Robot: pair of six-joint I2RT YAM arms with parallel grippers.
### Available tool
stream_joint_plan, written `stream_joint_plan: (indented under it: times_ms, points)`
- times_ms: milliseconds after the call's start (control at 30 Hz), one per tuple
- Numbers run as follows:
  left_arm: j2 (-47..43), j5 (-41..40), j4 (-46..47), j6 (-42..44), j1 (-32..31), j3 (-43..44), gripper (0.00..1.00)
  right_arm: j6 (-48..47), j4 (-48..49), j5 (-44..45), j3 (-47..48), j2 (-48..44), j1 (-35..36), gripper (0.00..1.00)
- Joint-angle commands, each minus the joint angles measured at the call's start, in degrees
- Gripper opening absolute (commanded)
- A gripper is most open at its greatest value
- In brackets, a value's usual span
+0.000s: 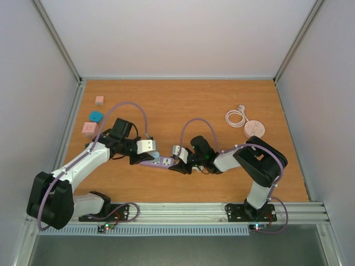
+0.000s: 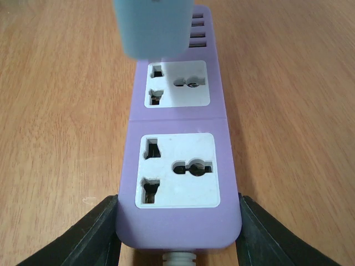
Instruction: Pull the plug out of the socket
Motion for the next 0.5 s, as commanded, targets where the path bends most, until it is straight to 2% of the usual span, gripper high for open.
stream_joint_plan:
  times_ms: [0, 200, 467]
  points:
    - [0.1, -1.8, -8.7, 2.9, 5.5, 3.6, 0.17, -0.4, -3.0, 2.8, 0.2, 0.1, 0.1, 0.32]
    - [4.6, -4.5, -21.6, 9.3, 15.2, 8.6, 0.18, -0.5, -4.6, 2.5, 1.1, -0.7, 0.2, 0.32]
    - [6.3, -7.7, -30.0, 17.9, 29.9, 9.6, 0.19, -1.4, -6.6, 2.1, 2.0, -0.6, 0.4, 0.33]
